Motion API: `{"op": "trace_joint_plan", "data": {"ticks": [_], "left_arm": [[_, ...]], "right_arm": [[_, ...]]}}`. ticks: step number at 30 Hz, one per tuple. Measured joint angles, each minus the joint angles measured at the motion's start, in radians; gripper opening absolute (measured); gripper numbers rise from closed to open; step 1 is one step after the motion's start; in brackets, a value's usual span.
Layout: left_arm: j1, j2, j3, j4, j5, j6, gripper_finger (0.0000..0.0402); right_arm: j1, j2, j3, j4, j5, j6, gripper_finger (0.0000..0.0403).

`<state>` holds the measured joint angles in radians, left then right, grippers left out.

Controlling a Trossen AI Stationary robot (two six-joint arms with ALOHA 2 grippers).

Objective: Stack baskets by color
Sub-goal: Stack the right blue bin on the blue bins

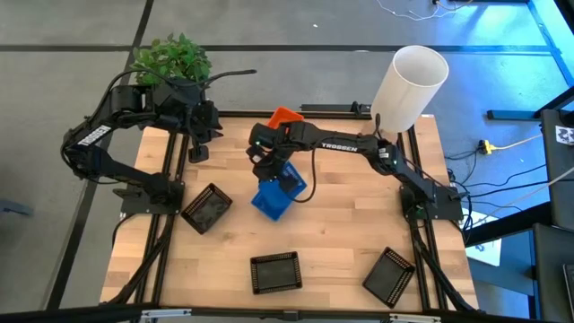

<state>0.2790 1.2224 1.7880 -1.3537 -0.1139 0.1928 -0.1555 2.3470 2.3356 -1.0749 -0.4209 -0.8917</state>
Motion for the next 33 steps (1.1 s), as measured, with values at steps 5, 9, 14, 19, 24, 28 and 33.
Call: {"op": "trace_joint_plan", "data": {"ticks": [5,9,14,19,24,28,33], "left_arm": [[0.0,0.0,0.0,0.0,0.0,0.0,0.0078],[0.0,0.0,0.0,0.0,0.0,0.0,0.0078],[0.0,0.0,0.0,0.0,0.0,0.0,0.0078],[0.0,0.0,0.0,0.0,0.0,0.0,0.0078],[0.0,0.0,0.0,0.0,0.0,-0.001,0.0078],[0.0,0.0,0.0,0.0,0.0,-0.001,0.0078],[0.0,0.0,0.0,0.0,0.0,-0.003,0.0078]], "right_arm": [[-0.006,0.0,0.003,-0.046,0.036,0.023,0.0],[-0.006,0.0,0.002,-0.094,0.036,0.016,0.0],[-0.006,0.0,0.002,-0.128,0.037,-0.03,0.0],[-0.006,0.0,0.002,-0.127,0.045,-0.031,0.0002],[-0.006,0.006,0.002,-0.114,0.13,-0.032,0.0019],[-0.006,0.01,0.001,-0.111,0.139,-0.031,0.0027],[-0.006,0.015,0.001,-0.108,0.14,-0.032,0.004]]}}
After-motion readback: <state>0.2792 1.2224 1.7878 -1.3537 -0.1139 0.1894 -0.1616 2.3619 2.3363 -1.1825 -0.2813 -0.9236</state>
